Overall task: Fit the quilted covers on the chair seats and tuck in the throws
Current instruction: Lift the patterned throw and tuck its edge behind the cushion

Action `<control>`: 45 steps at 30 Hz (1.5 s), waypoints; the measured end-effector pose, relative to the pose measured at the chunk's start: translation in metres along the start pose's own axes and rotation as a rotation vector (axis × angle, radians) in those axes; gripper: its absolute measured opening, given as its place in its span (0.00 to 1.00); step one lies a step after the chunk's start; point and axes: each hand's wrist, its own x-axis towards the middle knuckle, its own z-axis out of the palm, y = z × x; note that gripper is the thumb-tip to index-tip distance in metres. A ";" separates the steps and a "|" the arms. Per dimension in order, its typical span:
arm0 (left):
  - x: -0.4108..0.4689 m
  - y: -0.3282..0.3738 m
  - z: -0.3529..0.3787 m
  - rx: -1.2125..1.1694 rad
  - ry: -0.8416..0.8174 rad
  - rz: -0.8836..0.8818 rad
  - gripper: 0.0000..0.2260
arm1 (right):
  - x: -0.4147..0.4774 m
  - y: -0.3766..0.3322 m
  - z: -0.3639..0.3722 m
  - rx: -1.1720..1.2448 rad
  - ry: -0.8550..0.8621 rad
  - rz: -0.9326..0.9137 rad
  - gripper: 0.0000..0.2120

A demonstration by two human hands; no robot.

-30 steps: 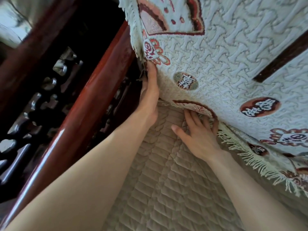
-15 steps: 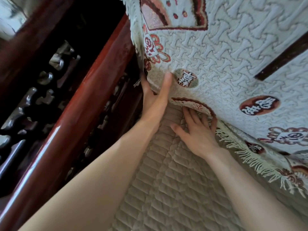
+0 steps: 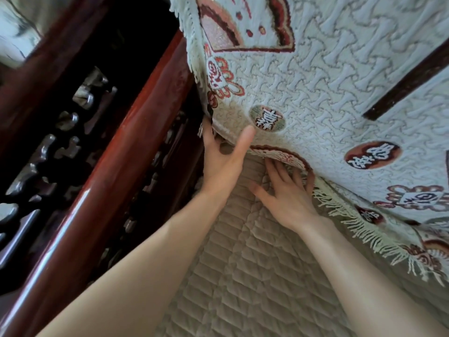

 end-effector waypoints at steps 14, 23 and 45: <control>0.018 0.008 0.002 -0.030 0.006 -0.076 0.37 | 0.000 -0.001 0.001 0.017 0.004 0.004 0.35; 0.008 0.010 0.000 -0.021 0.018 -0.077 0.34 | -0.001 -0.002 0.000 0.021 0.008 0.008 0.35; 0.011 0.006 0.008 0.040 -0.089 -0.114 0.47 | 0.001 0.001 0.005 0.022 0.030 -0.011 0.35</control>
